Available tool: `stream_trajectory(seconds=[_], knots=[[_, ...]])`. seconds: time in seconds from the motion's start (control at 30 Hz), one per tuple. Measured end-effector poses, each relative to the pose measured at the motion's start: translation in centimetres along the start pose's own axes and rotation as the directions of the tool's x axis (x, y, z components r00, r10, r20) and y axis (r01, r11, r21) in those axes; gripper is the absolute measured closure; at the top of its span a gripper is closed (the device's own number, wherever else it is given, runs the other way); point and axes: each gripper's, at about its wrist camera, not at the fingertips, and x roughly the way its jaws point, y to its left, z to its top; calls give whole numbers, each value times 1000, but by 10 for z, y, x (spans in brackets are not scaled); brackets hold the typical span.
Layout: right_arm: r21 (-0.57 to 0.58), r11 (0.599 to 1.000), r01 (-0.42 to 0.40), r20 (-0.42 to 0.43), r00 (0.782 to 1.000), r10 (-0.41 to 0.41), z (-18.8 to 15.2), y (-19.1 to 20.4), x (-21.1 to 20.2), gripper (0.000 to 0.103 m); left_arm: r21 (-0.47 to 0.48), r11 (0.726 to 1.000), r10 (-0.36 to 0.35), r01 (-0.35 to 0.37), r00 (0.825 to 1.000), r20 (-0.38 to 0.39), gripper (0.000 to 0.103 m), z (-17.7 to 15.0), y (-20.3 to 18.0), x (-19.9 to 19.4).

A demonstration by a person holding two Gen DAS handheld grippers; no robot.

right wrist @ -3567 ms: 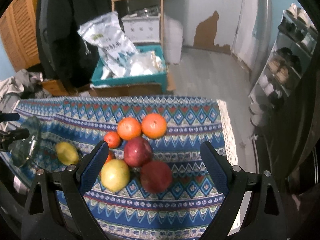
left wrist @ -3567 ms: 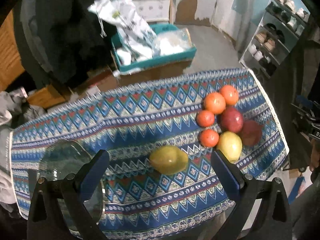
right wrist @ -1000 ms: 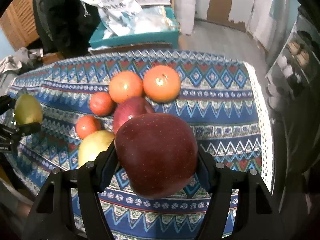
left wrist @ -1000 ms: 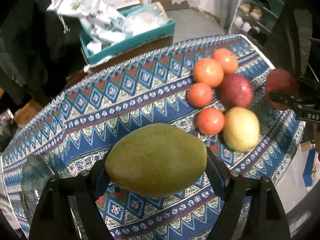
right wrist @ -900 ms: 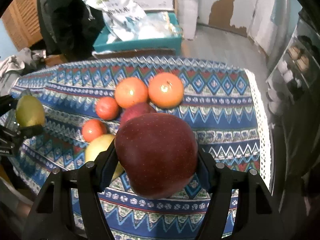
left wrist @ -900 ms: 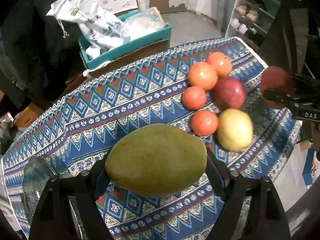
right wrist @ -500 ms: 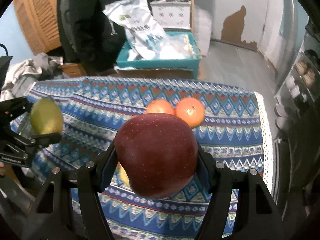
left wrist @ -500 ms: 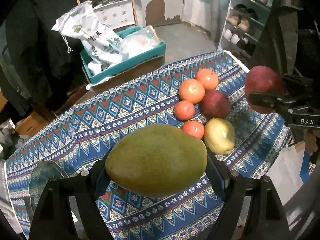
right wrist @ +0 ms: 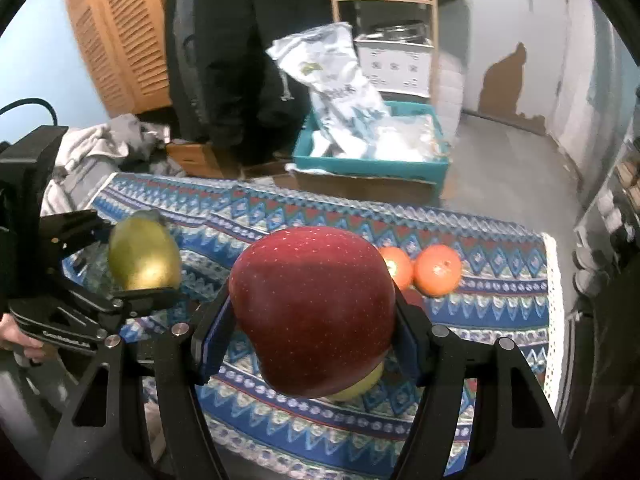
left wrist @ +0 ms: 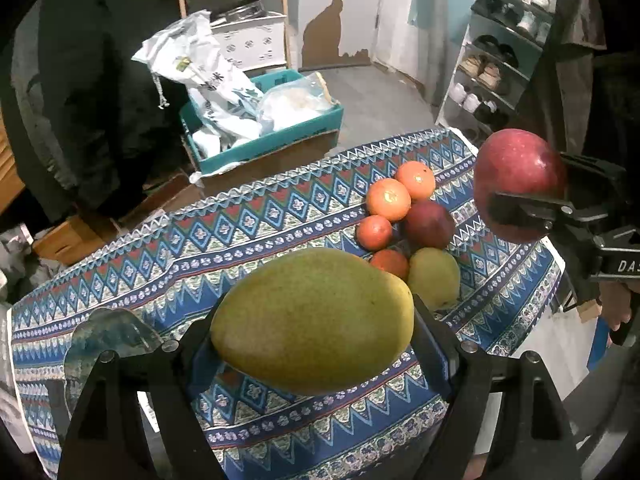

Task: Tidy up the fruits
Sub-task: 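Lift the mango with the left tool while the right tool lifts the apple, then carry the mango over the glass bowl with the left tool while the right tool carries the apple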

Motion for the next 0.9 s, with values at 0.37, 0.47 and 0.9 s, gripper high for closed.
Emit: stream_trajectory(seconds=[0.37,0.47,0.9], knots=[[-42,997,-65,-4,998,65,26,47,13,34,-64,998,10,-7,999,45,19,-11,36,-31],[-53,995,-82,-9,997,82,33,60,19,34,-93,996,15,-10,998,54,19,-15,50,-38],[-114,981,-159,-64,986,153,53,121,63,34,-210,977,57,-44,997,53,19,-42,107,-52]])
